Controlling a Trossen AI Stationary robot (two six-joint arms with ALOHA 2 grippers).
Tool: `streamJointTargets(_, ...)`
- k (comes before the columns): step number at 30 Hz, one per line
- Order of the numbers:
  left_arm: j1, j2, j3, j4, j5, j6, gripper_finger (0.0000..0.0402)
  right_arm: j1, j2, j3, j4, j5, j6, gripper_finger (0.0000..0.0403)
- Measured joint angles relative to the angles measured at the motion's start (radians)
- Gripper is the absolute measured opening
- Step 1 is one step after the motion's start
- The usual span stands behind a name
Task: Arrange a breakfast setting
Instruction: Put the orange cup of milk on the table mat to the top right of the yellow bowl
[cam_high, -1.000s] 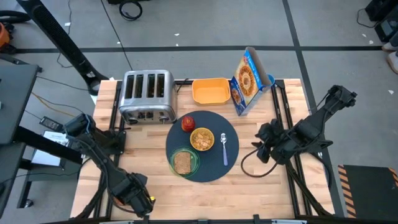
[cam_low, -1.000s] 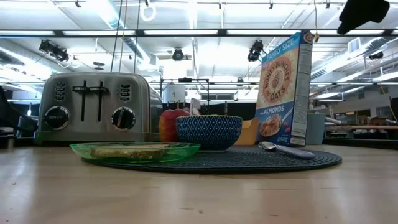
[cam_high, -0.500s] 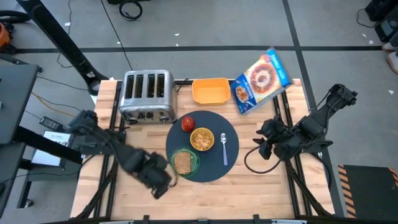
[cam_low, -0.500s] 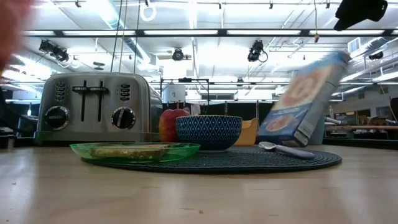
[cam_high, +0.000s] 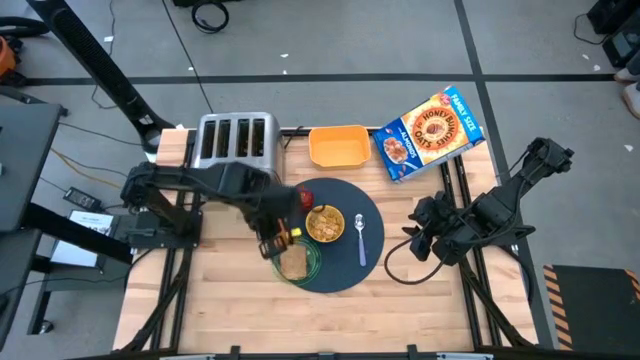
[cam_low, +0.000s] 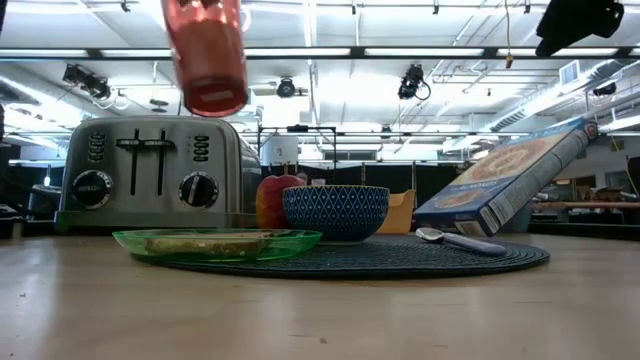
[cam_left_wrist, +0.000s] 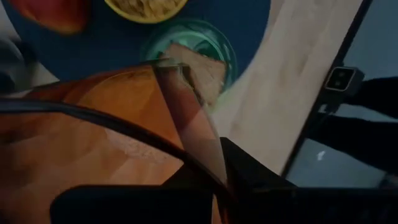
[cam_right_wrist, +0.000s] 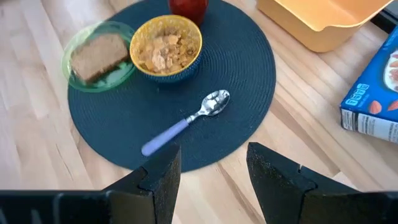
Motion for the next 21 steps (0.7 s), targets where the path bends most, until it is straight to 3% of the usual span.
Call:
streamJointTargets(11,0.182,0.0,0.04,0.007,-0.009,0.361,0.0014,-0.076,-0.005,0.002,0.132,0.015,-0.041,0.019)
streamJointTargets(21,0.207,0.02,0.205,0.116,-0.028,0.511,0.0015,-0.162,-0.005,0.002,0.115,0.028,-0.091,0.019)
